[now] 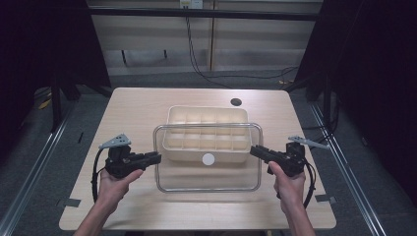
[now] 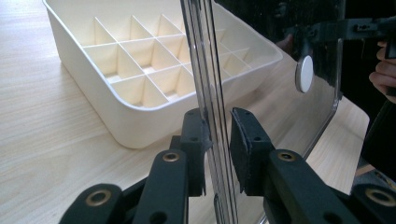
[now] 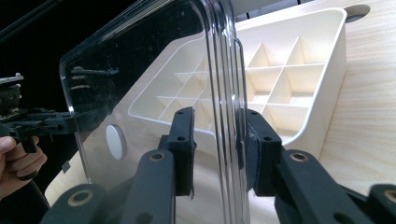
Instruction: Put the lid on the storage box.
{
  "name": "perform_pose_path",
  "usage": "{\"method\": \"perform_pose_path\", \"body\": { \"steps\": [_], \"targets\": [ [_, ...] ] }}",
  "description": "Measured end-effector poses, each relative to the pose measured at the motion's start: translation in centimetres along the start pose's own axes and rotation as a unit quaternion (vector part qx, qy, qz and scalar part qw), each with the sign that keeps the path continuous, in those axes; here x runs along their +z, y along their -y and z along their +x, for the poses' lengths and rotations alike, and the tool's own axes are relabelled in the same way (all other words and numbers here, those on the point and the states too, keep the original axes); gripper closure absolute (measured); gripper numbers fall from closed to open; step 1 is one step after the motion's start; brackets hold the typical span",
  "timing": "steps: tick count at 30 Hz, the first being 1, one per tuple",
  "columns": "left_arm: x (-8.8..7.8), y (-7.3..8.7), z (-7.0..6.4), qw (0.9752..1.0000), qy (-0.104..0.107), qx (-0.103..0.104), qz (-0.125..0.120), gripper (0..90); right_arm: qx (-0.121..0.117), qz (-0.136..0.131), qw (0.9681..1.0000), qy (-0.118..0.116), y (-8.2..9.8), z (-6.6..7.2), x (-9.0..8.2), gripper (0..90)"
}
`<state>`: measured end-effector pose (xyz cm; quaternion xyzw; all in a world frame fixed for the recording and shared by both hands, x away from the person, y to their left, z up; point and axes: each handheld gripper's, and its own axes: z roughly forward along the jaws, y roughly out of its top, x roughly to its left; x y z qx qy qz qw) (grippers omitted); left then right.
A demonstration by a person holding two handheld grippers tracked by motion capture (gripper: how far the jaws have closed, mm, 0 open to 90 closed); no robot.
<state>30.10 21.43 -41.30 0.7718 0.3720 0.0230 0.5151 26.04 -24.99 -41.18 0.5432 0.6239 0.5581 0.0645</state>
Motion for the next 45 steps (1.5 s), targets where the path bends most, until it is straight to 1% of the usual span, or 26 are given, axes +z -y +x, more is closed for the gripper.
{"method": "perform_pose_path", "body": {
  "steps": [2, 5, 8, 14, 15, 20, 22, 23, 25, 26, 28, 32, 37, 39, 42, 45],
  "targets": [
    [0.1, -0.2, 0.0, 1.0, -0.004, -0.001, 0.001, 75.8, 0.0, -0.001, 1.0, 0.001, -0.2, 0.0, 0.1, 68.1],
    [0.1, -0.6, 0.1, 1.0, -0.005, -0.002, -0.003, 75.9, -0.003, -0.002, 1.0, 0.001, -0.5, 0.0, 0.3, 68.1],
    [0.0, -1.0, 0.3, 1.0, -0.006, 0.003, -0.004, 75.9, -0.002, -0.003, 1.0, -0.001, -0.9, 0.0, 0.4, 68.0],
    [-0.2, -1.8, 0.5, 0.9999, -0.013, 0.003, -0.007, 76.0, -0.003, -0.006, 1.0, -0.001, -1.6, 0.1, 0.8, 68.0],
    [-0.3, -2.0, 0.6, 0.9999, -0.014, 0.006, -0.006, 76.0, -0.003, -0.007, 1.0, -0.002, -1.7, 0.1, 0.9, 68.0],
    [-0.3, -2.7, 0.9, 0.9998, -0.015, 0.004, -0.01, 76.0, -0.001, -0.007, 1.0, -0.004, -2.3, 0.1, 1.3, 68.0],
    [-0.2, -3.0, 1.2, 0.9998, -0.015, -0.002, -0.013, 76.0, 0.004, -0.003, 1.0, -0.003, -2.5, 0.1, 1.5, 68.0],
    [-0.1, -3.2, 1.3, 0.9998, -0.014, -0.001, -0.014, 76.0, 0.007, -0.001, 1.0, -0.004, -2.6, 0.1, 1.5, 68.0],
    [-0.1, -3.4, 1.4, 0.9998, -0.015, -0.002, -0.015, 76.0, 0.006, -0.002, 1.0, -0.003, -2.9, 0.0, 1.6, 68.0],
    [0.0, -3.8, 1.5, 0.9998, -0.015, 0.0, -0.016, 76.0, 0.006, -0.001, 1.0, -0.001, -3.1, -0.1, 1.7, 68.0],
    [0.0, -4.2, 1.5, 0.9997, -0.017, 0.002, -0.017, 76.0, 0.01, -0.003, 0.9999, -0.001, -3.5, -0.2, 1.9, 67.8],
    [-0.1, -5.0, 1.8, 0.9996, -0.022, 0.004, -0.018, 76.0, 0.011, -0.003, 0.9999, -0.003, -4.2, -0.4, 2.4, 67.7],
    [-0.1, -6.1, 2.2, 0.9994, -0.028, 0.004, -0.02, 76.0, 0.009, -0.008, 0.9999, -0.004, -5.1, -0.4, 3.1, 67.6],
    [0.0, -6.6, 2.4, 0.9994, -0.028, 0.0, -0.022, 76.0, 0.01, -0.007, 0.9999, -0.005, -5.5, -0.5, 3.3, 67.5],
    [0.3, -7.1, 2.7, 0.9993, -0.031, 0.0, -0.02, 76.0, 0.008, -0.009, 0.9999, -0.003, -6.2, -0.7, 3.7, 67.5],
    [0.8, -7.5, 3.0, 0.9992, -0.032, -0.007, -0.022, 76.1, 0.008, -0.011, 0.9999, -0.001, -6.7, -0.9, 3.9, 67.5]
  ]
}}
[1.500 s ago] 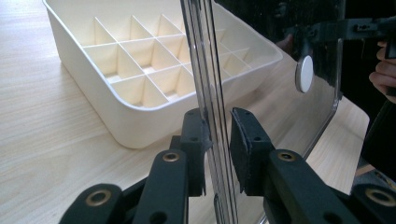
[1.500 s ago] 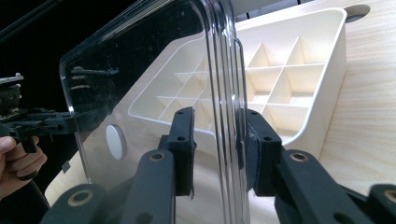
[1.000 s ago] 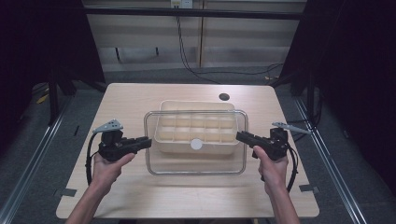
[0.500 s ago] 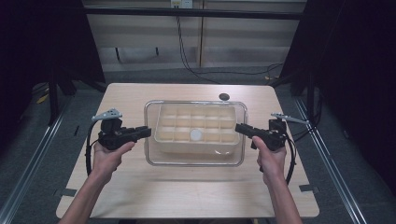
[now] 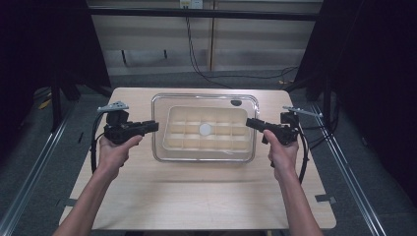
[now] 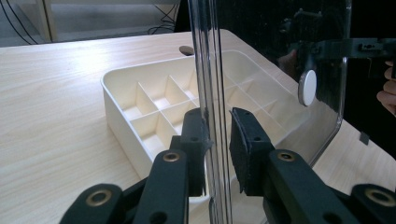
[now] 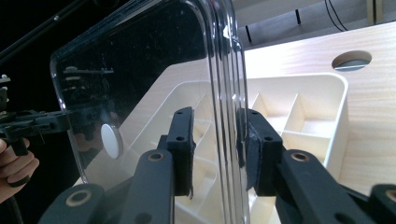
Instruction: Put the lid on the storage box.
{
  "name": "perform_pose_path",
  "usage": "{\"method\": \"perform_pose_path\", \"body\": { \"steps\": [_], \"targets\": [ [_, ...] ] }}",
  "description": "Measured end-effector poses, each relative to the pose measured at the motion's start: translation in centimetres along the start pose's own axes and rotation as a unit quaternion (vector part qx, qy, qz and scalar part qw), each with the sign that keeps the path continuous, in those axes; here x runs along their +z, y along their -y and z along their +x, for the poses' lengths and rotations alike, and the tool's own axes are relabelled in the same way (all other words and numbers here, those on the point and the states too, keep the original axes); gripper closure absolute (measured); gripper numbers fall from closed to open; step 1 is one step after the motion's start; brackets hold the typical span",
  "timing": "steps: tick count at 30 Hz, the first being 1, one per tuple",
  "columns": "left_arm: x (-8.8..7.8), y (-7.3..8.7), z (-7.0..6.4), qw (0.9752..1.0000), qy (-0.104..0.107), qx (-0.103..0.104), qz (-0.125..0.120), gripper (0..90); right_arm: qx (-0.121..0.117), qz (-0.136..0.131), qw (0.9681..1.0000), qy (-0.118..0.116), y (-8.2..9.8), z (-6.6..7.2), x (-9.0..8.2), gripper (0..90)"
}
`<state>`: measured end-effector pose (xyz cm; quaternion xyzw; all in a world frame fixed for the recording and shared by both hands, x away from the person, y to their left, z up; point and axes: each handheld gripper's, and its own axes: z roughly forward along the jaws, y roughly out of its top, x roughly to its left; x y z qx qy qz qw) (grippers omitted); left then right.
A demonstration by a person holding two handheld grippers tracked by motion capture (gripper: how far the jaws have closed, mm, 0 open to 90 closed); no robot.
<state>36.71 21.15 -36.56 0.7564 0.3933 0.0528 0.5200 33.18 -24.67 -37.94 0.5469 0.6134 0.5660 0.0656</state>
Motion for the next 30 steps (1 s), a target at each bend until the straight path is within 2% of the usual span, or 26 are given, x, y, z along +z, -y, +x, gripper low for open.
{"method": "perform_pose_path", "body": {
  "steps": [4, 14, 24, 30],
  "targets": [
    [0.7, -0.6, 0.2, 1.0, -0.002, -0.006, 0.001, 76.0, 0.008, -0.001, 1.0, 0.003, -0.7, -0.6, 0.3, 67.5],
    [1.8, -1.9, 0.7, 0.9998, -0.016, 0.004, 0.011, 75.6, 0.012, -0.004, 0.9999, 0.008, -1.7, -1.4, 1.0, 67.4],
    [3.0, -1.8, 1.9, 0.9993, -0.026, -0.014, 0.021, 75.5, 0.002, 0.011, 0.9997, 0.024, -2.2, -1.7, 2.3, 67.5],
    [3.5, -1.9, 2.2, 0.9992, -0.028, -0.013, 0.027, 75.5, 0.004, 0.012, 0.9995, 0.029, -2.2, -2.1, 2.6, 67.5]
  ]
}}
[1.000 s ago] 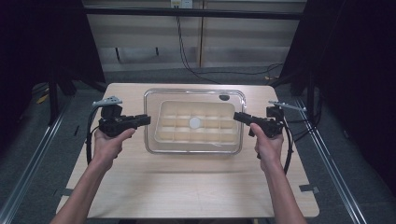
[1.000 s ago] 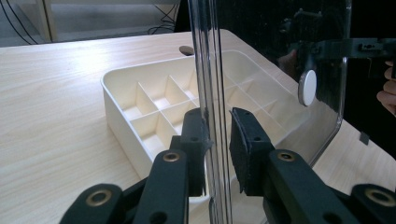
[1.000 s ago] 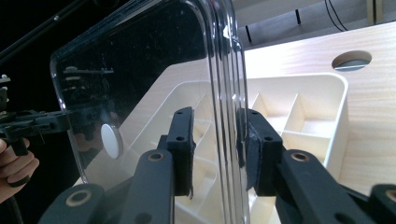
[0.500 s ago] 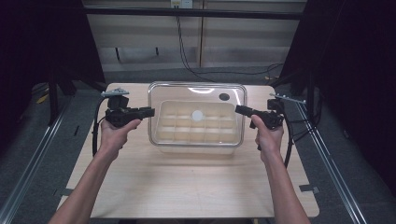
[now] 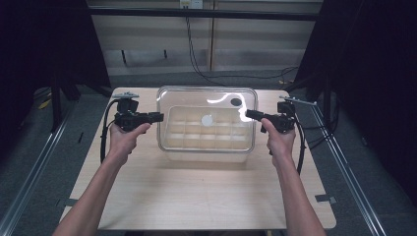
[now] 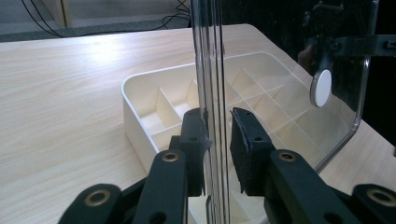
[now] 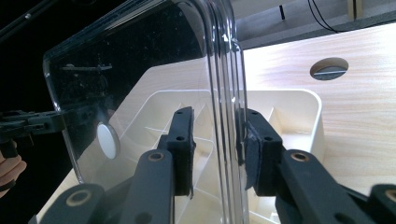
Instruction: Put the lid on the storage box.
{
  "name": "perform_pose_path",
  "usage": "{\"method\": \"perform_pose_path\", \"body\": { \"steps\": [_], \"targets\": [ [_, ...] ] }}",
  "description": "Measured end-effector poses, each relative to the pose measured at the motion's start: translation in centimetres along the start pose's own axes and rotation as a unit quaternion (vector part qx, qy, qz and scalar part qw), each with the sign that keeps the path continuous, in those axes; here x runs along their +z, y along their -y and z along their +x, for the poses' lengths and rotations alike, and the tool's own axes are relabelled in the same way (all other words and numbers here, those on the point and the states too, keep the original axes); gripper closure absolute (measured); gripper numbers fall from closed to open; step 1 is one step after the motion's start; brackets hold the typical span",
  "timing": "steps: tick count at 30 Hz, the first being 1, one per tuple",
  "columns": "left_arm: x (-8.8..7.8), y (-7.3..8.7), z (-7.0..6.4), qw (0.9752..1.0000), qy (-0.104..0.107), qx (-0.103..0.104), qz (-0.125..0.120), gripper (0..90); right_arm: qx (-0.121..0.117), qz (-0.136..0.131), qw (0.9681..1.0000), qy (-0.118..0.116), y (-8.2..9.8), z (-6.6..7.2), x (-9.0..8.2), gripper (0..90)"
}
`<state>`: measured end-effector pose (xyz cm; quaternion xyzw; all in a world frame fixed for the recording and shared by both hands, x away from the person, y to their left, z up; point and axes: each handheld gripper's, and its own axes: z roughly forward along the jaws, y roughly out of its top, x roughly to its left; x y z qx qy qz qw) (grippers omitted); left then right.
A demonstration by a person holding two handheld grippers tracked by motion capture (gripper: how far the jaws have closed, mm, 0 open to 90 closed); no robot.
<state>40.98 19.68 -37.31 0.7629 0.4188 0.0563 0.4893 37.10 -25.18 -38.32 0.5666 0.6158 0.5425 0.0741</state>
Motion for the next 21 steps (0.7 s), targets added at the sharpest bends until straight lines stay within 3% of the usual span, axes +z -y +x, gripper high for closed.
{"method": "perform_pose_path", "body": {
  "steps": [13, 21],
  "targets": [
    [1.4, 0.0, 0.8, 0.9999, -0.006, -0.014, 0.001, 74.1, 0.018, 0.005, 0.9998, -0.003, 0.1, -1.4, 0.9, 68.8],
    [2.2, 0.1, 1.5, 0.9996, -0.007, -0.028, 0.002, 73.8, 0.024, 0.017, 0.9995, 0.008, 0.0, -2.1, 1.7, 67.0]
  ]
}}
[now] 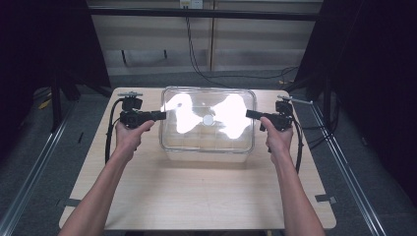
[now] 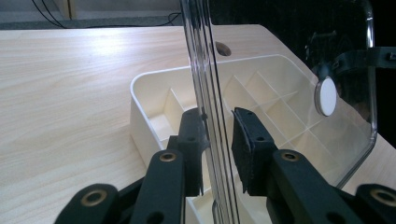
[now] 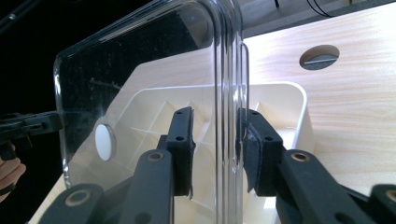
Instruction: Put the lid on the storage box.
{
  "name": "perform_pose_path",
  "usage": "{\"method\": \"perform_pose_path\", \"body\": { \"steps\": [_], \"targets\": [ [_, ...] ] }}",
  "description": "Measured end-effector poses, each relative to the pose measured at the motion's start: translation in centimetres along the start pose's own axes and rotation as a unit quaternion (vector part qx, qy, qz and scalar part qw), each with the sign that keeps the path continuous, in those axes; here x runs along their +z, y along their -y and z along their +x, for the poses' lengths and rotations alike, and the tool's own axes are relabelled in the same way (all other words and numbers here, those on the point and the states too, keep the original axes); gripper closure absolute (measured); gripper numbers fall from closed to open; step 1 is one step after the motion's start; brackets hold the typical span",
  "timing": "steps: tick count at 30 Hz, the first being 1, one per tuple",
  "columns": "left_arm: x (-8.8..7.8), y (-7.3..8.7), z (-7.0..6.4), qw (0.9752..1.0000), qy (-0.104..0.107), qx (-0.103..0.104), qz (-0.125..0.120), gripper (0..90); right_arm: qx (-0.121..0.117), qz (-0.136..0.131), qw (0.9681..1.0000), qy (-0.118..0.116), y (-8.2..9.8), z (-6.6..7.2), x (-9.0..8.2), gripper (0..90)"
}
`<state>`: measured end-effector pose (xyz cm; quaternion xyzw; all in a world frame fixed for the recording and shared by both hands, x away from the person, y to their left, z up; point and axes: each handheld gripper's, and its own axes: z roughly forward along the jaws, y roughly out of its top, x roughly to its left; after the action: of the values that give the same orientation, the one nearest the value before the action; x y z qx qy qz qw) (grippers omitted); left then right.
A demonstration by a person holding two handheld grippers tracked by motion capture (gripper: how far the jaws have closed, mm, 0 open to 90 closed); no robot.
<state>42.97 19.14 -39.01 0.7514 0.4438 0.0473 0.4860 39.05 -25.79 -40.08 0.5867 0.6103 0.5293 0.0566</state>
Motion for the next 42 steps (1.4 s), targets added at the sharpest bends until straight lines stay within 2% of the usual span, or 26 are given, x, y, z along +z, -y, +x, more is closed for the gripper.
{"method": "perform_pose_path", "body": {
  "steps": [6, 8, 21, 24, 27, 31, 40, 41, 42],
  "targets": [
    [0.6, 0.1, 0.5, 1.0, 0.0, -0.008, 0.005, 73.3, -0.005, 0.014, 0.9997, 0.019, -0.1, -0.3, 1.0, 63.5],
    [0.8, 0.1, 0.9, 0.9997, 0.009, -0.022, 0.005, 73.6, -0.005, 0.016, 0.9997, 0.02, -0.1, -0.5, 1.2, 63.0],
    [2.2, 0.3, 2.1, 0.9988, 0.016, -0.042, 0.021, 72.0, -0.011, 0.035, 0.9985, 0.041, 0.1, -1.5, 2.9, 58.8],
    [2.4, 0.3, 2.3, 0.9987, 0.016, -0.042, 0.026, 71.5, -0.015, 0.038, 0.998, 0.048, 0.1, -1.5, 3.0, 58.0],
    [2.5, 0.3, 2.2, 0.9989, 0.008, -0.031, 0.035, 70.0, -0.017, 0.04, 0.9977, 0.052, 0.1, -1.6, 3.3, 57.1],
    [2.9, 0.4, 2.3, 0.9984, 0.009, -0.041, 0.037, 69.4, -0.022, 0.043, 0.9973, 0.055, 0.1, -1.8, 3.5, 57.2],
    [3.7, 0.7, 3.0, 0.9975, 0.014, -0.049, 0.049, 67.1, -0.036, 0.05, 0.9942, 0.088, 0.5, -1.9, 4.3, 53.8],
    [3.8, 0.8, 2.9, 0.9973, 0.012, -0.056, 0.046, 66.8, -0.037, 0.051, 0.9938, 0.092, 0.5, -1.9, 4.4, 53.3],
    [3.8, 0.8, 2.9, 0.9974, 0.012, -0.051, 0.05, 66.6, -0.039, 0.052, 0.9935, 0.094, 0.5, -1.9, 4.4, 53.2]
  ]
}}
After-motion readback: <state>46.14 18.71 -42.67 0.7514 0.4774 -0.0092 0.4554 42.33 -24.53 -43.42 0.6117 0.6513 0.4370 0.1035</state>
